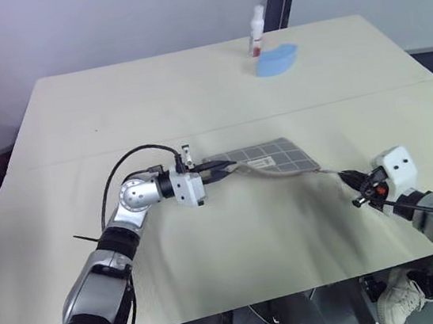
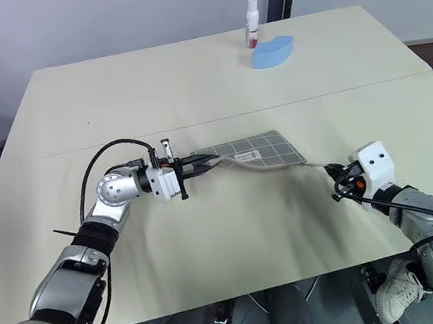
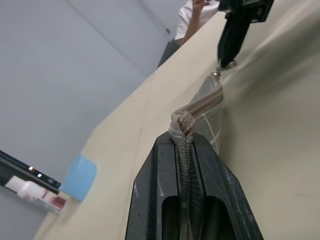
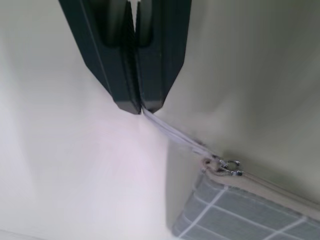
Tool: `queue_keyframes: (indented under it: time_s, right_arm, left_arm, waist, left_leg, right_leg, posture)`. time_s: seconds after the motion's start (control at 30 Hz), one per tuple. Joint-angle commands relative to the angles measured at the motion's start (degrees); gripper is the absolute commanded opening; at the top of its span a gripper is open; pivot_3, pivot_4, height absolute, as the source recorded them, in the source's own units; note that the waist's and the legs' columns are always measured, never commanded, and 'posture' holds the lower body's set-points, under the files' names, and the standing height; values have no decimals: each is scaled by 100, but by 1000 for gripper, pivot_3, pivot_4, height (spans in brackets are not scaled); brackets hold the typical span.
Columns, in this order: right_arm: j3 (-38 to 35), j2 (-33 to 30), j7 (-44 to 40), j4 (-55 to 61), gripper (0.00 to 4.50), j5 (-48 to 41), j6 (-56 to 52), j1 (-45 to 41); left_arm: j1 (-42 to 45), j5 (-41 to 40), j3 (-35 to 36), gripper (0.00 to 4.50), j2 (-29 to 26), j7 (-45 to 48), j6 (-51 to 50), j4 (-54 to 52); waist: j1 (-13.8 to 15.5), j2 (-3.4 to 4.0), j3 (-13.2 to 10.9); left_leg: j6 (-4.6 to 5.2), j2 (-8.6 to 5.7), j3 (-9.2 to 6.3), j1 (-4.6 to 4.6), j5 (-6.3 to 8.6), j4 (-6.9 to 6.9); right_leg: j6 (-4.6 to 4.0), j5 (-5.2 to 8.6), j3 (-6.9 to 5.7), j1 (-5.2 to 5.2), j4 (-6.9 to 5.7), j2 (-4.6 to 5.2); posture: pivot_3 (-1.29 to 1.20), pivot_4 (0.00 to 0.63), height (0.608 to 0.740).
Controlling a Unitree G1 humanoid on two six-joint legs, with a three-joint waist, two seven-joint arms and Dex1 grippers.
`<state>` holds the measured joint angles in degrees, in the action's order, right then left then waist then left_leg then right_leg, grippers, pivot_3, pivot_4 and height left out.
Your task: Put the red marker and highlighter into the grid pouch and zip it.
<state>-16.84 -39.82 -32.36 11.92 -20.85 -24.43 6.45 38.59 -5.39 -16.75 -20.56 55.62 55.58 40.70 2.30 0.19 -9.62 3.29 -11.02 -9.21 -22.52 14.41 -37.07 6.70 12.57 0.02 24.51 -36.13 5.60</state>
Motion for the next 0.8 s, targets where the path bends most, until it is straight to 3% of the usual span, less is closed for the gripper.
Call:
queue_keyframes:
  time_s: [0.03,0.13,0.23,0.27,0.33,0.6,0.73,0.8]
  right_arm:
    - [-215,-50,53,-120,0,146,130,-36]
    - [-224,-35,25,-57,1291,169,151,-87]
    - [-416,-149,-311,104,2860,-52,151,41]
    - [-494,-192,-465,186,3304,-123,202,114]
    - [-697,-294,-792,386,4366,-311,167,360]
    - [-1246,-408,-1774,1789,4444,-1238,-69,1515]
    - [-949,-294,-1614,2160,4444,-1064,61,1558]
    - [-663,-276,-1411,1916,4444,-478,516,1308]
  left_arm:
    - [-52,-705,318,1027,-54,405,-754,-70]
    - [-87,-679,415,2525,-43,428,-912,-134]
    - [-240,-1131,680,4108,-27,499,-1731,-436]
    - [-302,-1257,768,4491,-53,542,-1960,-522]
    - [-407,-1465,986,4500,-151,530,-2530,-669]
    - [-508,-1530,1786,4500,-592,-195,-4263,-602]
    - [-499,-1395,1957,4500,-685,-544,-4774,-413]
    - [-496,-1523,2076,4500,-713,-391,-4980,-434]
  waist:
    - [-1,0,0]
    - [0,1,0]
    - [0,1,0]
    - [0,1,0]
    - [0,2,0]
    - [4,1,0]
    - [4,-1,-2]
    - [5,-4,-3]
  left_leg:
    - [1,0,0,0,-1,-2]
    - [4,0,0,0,-3,-4]
    - [3,0,0,0,-3,-4]
    - [4,0,0,0,-3,-4]
    - [3,0,0,0,-3,-1]
    - [-2,0,-3,0,7,-1]
    - [-4,0,-2,5,7,-3]
    - [-5,0,-3,5,7,-8]
  right_leg:
    - [0,0,0,-1,0,0]
    - [0,0,0,0,-1,-1]
    - [0,0,1,0,-1,0]
    - [0,0,1,0,0,0]
    - [0,0,1,1,-1,0]
    - [1,1,1,-2,1,-1]
    - [1,1,5,-3,0,-4]
    - [1,1,4,-5,0,-4]
  posture:
    - [0,150,739]
    - [0,150,739]
    - [0,150,739]
    - [0,150,739]
    - [0,150,739]
    - [0,150,739]
    - [0,150,739]
    - [0,150,739]
